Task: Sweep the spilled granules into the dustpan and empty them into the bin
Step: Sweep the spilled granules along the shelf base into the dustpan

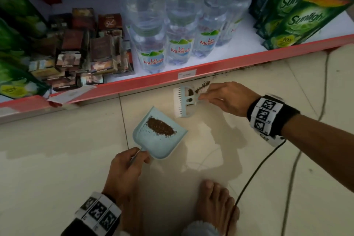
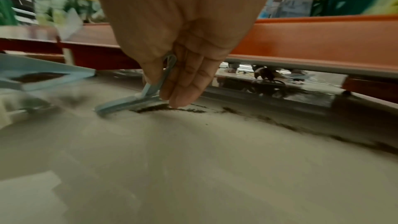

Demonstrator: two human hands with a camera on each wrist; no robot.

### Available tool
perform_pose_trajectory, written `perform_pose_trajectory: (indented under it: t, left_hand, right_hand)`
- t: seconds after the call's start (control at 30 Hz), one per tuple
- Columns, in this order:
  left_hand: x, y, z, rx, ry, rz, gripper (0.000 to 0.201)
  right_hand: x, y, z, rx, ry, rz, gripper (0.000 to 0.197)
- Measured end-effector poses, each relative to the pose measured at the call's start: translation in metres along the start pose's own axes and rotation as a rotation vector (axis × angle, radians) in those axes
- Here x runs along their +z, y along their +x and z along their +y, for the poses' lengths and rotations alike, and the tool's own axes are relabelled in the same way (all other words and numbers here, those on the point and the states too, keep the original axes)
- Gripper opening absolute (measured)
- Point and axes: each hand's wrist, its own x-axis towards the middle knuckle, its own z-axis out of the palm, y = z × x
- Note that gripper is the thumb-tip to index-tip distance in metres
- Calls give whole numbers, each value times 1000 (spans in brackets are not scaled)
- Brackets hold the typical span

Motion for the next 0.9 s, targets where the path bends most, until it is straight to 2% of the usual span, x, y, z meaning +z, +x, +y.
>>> perform_pose_trajectory:
  t: [0.1, 0.23, 0.37, 0.53, 0.7, 0.9]
  left_hand:
    - [4, 3, 2, 9, 12, -64, 28]
    - [14, 19, 20, 73, 53, -148, 30]
    - [36, 36, 41, 119, 123, -242, 33]
    - [75, 52, 69, 132, 130, -365, 35]
    - [121, 68, 122, 111, 161, -515, 33]
    - [170, 89, 164, 133, 219, -549, 33]
  right_hand:
    - [-8, -16, 15, 75, 17, 19, 29]
    - [-13, -41, 9, 119, 116, 168, 26]
    - [-19, -66, -1, 266, 237, 330, 31]
    - [-30, -104, 2, 518, 410, 516, 17]
    - [-61, -136, 29, 635, 419, 638, 11]
    - [-88, -156, 83, 754, 390, 672, 11]
